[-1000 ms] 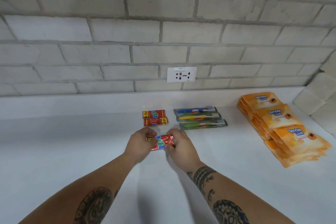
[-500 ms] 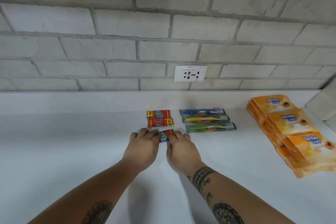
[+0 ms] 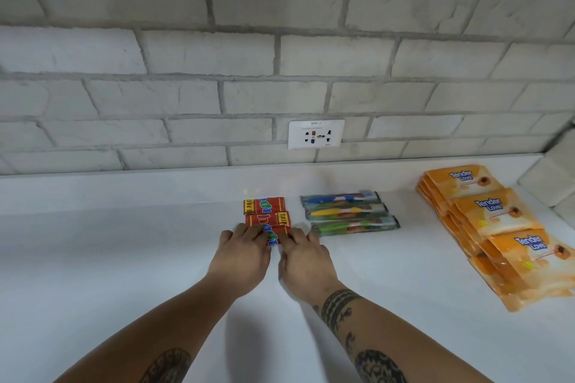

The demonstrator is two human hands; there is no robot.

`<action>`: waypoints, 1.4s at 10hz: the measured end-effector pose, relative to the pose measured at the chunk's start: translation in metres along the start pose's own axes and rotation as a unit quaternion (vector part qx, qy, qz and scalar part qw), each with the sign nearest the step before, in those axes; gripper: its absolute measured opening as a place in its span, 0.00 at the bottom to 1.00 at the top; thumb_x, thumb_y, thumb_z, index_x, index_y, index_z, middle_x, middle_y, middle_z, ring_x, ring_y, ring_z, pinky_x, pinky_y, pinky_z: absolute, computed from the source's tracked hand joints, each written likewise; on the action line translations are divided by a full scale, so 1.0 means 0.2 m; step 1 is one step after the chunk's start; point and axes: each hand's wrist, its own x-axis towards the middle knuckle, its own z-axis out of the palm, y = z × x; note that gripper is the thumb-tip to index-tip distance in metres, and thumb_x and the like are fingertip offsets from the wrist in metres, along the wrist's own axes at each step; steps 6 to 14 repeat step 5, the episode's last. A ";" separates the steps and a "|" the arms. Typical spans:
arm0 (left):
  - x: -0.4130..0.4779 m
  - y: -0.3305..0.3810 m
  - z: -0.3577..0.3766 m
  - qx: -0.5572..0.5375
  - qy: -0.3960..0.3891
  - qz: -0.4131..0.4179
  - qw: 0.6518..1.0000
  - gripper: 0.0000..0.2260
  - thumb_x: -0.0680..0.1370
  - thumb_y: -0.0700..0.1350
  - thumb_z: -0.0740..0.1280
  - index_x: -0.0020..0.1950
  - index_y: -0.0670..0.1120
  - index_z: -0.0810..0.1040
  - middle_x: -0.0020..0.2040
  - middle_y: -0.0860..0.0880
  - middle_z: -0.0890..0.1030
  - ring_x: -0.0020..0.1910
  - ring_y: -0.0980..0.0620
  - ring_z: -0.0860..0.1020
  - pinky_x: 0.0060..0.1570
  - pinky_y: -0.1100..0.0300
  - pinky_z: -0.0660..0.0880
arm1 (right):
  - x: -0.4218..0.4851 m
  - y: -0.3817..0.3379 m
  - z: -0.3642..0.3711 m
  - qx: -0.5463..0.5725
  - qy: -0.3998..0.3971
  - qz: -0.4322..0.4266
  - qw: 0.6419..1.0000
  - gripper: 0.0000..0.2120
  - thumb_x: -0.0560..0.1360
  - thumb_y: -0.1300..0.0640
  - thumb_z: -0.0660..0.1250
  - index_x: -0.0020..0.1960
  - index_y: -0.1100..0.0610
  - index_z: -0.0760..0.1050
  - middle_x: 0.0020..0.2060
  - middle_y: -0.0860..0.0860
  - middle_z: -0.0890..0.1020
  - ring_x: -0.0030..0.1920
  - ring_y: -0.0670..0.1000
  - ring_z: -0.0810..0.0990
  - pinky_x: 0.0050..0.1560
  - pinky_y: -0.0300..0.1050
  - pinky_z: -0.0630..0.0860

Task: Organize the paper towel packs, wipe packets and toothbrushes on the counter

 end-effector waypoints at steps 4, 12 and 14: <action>0.03 0.27 -0.27 -0.018 -0.073 0.000 0.997 0.18 0.81 0.54 0.54 0.62 0.52 0.80 0.64 0.53 0.79 0.63 0.46 0.73 0.57 0.47 0.69 | -0.63 0.19 0.00 0.062 0.097 -0.022 0.993 0.10 0.75 0.50 0.61 0.55 0.46 0.76 0.57 0.43 0.74 0.49 0.52 0.76 0.41 0.46 0.77; 0.06 0.42 -0.36 -0.026 -0.083 0.021 0.996 0.18 0.83 0.54 0.54 0.67 0.53 0.77 0.70 0.54 0.75 0.68 0.47 0.70 0.66 0.47 0.65 | -0.92 0.30 0.00 0.115 0.144 -0.036 0.982 0.09 0.68 0.49 0.66 0.48 0.44 0.78 0.52 0.41 0.75 0.41 0.49 0.75 0.35 0.38 0.75; 0.06 0.42 -0.36 -0.026 -0.083 0.021 0.996 0.18 0.83 0.54 0.54 0.67 0.53 0.77 0.70 0.54 0.75 0.68 0.47 0.70 0.66 0.47 0.65 | -0.92 0.30 0.00 0.115 0.144 -0.036 0.982 0.09 0.68 0.49 0.66 0.48 0.44 0.78 0.52 0.41 0.75 0.41 0.49 0.75 0.35 0.38 0.75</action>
